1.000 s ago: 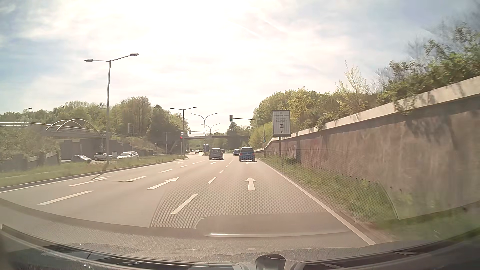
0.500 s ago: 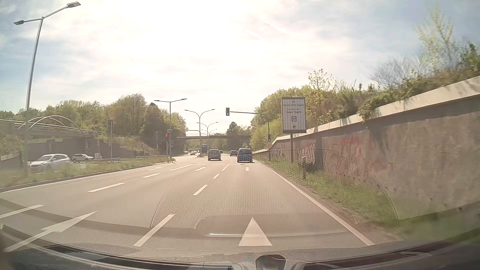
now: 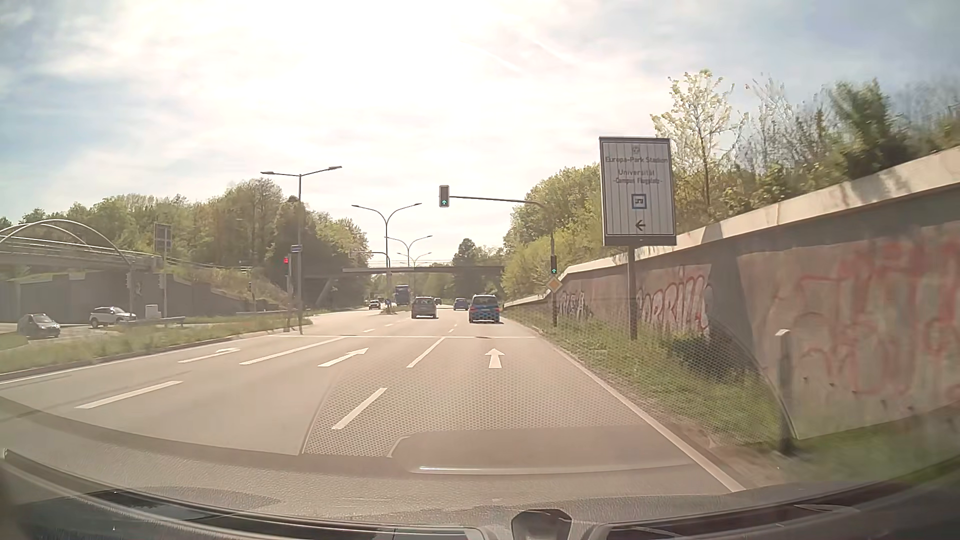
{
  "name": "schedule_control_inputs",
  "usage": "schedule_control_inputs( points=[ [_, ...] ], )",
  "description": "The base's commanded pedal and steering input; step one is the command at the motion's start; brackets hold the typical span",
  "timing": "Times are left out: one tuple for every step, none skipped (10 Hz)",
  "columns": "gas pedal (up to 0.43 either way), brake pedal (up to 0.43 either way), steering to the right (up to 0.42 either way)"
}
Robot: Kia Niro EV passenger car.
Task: Follow the waypoints while adhering to traffic rules and regulations
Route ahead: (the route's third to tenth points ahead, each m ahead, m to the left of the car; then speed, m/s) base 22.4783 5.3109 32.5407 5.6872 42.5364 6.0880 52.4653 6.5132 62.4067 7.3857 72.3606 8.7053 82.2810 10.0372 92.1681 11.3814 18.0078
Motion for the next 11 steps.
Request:
schedule_control_inputs(
  points=[
    [0.098, 0.0, -0.004],
    [0.098, 0.0, -0.004],
    [0.098, 0.0, -0.005],
    [0.098, 0.0, -0.006],
    [0.098, 0.0, -0.007],
    [0.098, 0.0, -0.007],
    [0.098, 0.0, -0.008],
    [0.098, 0.0, -0.008],
    [0.098, 0.0, -0.009],
    [0.098, 0.0, -0.01],
    [0.098, 0.0, -0.011]
  ],
)
